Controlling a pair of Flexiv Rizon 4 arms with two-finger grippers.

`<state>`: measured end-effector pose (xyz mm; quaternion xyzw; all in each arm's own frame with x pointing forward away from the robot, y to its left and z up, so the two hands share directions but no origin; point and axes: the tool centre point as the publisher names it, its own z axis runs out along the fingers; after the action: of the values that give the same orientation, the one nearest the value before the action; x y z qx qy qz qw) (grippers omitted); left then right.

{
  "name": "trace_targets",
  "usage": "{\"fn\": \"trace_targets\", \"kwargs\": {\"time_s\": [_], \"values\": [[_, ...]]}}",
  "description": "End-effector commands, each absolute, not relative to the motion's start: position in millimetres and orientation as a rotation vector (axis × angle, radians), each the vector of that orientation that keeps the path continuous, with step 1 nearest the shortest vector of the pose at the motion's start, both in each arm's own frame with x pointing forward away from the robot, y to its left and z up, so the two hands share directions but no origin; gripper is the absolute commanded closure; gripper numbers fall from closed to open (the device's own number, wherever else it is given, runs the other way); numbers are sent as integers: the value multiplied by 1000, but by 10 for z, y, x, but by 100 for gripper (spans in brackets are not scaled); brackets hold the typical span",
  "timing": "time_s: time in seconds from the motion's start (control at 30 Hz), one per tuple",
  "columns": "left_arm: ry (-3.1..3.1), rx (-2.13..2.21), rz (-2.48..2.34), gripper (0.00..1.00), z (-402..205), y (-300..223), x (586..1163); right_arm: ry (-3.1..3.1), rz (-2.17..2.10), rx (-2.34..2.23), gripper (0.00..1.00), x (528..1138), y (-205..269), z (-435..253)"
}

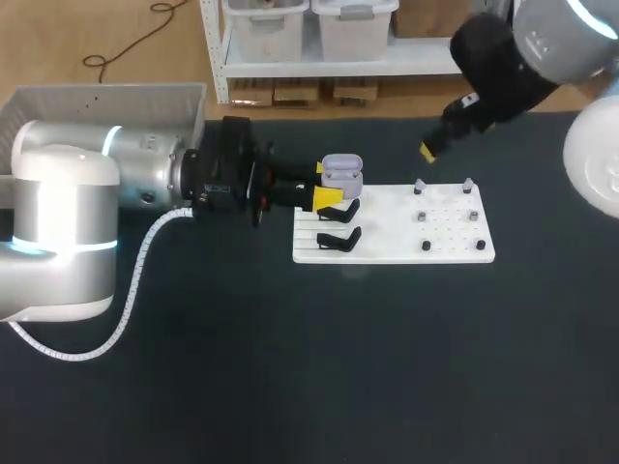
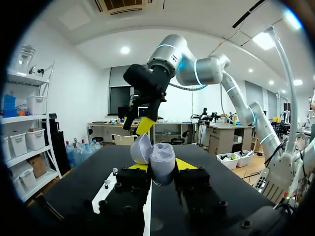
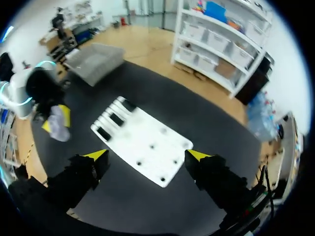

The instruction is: Pick up each earbud case from the left stands, insert the matching earbuds, close the lid, and place the case in the box.

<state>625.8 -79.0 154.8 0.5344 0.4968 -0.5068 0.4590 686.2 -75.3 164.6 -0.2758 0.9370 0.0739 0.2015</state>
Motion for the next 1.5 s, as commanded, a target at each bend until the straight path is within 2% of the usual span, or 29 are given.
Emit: {"fn": "trace_targets", "kwargs": {"time_s": [0.03, 0.7, 1.5], "values": [[1221, 1313, -1246, 100, 1538, -792, 6256, 2695, 3, -698, 0, 6981, -776, 1467], [1221, 1313, -1246, 100, 1538, -792, 6256, 2926, -247, -385, 0, 7282, -1277, 709], [1221, 1313, -1246, 100, 1538, -792, 6256, 2911, -261, -290, 0, 7422, -1344, 546]]}}
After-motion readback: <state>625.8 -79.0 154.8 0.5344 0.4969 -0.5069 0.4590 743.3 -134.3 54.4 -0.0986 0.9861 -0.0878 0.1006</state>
